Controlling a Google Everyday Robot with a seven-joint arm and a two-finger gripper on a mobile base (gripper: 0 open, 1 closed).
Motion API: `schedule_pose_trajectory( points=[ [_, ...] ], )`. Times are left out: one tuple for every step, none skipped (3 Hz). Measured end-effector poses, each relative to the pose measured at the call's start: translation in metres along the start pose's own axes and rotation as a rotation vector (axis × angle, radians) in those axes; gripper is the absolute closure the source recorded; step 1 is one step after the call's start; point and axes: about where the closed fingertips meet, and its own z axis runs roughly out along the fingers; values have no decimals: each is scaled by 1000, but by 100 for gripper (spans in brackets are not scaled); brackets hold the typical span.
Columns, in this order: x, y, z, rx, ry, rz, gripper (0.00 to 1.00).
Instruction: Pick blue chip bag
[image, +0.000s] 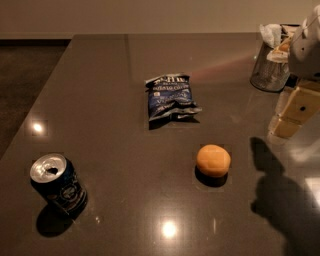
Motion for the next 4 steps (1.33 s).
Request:
schedule_pose_trajectory(
  points=[
    [0,0,0,1,0,0,0],
    [-12,-7,11,32,11,14,0],
    [-30,-30,31,53,5,69,0],
    [-56,-48,56,41,-5,116,0]
  ],
)
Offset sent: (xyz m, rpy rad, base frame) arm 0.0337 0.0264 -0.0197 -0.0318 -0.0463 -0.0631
